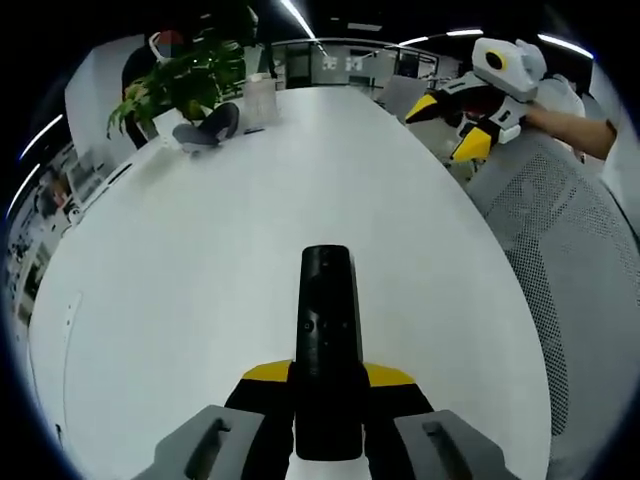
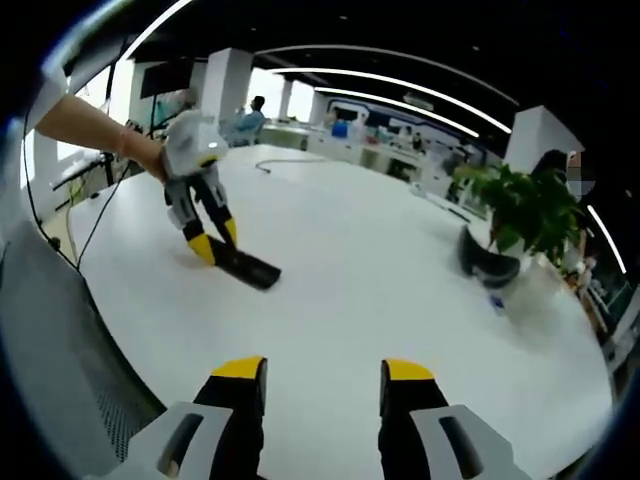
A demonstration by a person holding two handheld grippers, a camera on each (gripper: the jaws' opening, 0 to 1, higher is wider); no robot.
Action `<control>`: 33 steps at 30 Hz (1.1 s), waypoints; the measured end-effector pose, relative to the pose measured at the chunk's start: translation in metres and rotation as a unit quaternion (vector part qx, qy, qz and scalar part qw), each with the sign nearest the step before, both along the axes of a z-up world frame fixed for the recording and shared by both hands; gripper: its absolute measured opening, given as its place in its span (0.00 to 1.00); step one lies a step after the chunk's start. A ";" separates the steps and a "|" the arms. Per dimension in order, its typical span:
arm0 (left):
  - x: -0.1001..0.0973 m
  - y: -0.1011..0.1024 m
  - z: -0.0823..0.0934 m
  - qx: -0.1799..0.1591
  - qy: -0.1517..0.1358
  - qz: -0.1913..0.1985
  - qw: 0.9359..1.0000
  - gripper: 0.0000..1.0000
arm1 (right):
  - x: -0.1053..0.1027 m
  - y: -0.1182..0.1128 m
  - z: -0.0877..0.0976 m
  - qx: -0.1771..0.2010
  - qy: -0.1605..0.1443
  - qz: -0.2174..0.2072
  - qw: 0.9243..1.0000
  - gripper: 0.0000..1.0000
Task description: Press the specified remote control buttons in sequence, fully releasing each button before pressing the next.
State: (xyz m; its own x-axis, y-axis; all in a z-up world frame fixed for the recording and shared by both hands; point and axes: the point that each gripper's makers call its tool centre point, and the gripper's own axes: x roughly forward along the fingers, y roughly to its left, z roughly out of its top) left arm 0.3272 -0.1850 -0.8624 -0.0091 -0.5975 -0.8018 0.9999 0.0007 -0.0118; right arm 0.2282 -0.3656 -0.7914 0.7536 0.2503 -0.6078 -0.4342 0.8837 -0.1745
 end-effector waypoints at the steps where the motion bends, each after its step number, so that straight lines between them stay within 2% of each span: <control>1: -0.001 0.000 0.000 0.000 0.000 0.000 1.000 0.24 | 0.000 0.000 0.000 -0.001 0.000 0.000 1.000 0.43; 33: -0.031 0.005 0.000 -0.004 -0.003 -0.009 1.000 0.24 | -0.001 0.002 -0.002 -0.006 0.005 0.009 1.000 0.41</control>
State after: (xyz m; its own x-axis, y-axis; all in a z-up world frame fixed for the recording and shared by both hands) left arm 0.2962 -0.1804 -0.8628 -0.0149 -0.6036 -0.7972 0.9998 -0.0173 -0.0056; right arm 0.2272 -0.3637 -0.7933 0.7432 0.2565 -0.6179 -0.4517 0.8737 -0.1806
